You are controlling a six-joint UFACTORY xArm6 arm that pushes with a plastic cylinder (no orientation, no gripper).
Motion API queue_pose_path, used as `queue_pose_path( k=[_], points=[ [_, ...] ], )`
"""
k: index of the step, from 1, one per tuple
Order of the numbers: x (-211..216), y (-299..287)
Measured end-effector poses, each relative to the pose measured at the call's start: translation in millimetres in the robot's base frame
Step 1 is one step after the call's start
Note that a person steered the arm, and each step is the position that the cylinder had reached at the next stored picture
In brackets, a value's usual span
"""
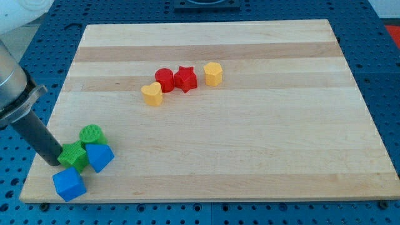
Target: Push the green star along with the green circle and the blue triangle slightly up
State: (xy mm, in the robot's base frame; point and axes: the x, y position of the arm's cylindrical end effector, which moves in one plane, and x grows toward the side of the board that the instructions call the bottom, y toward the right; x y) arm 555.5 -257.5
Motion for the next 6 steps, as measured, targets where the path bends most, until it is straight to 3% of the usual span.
queue_pose_path(
  k=[3,6],
  points=[
    [-6.3,-7.7],
    [32.3,-12.5]
  ],
)
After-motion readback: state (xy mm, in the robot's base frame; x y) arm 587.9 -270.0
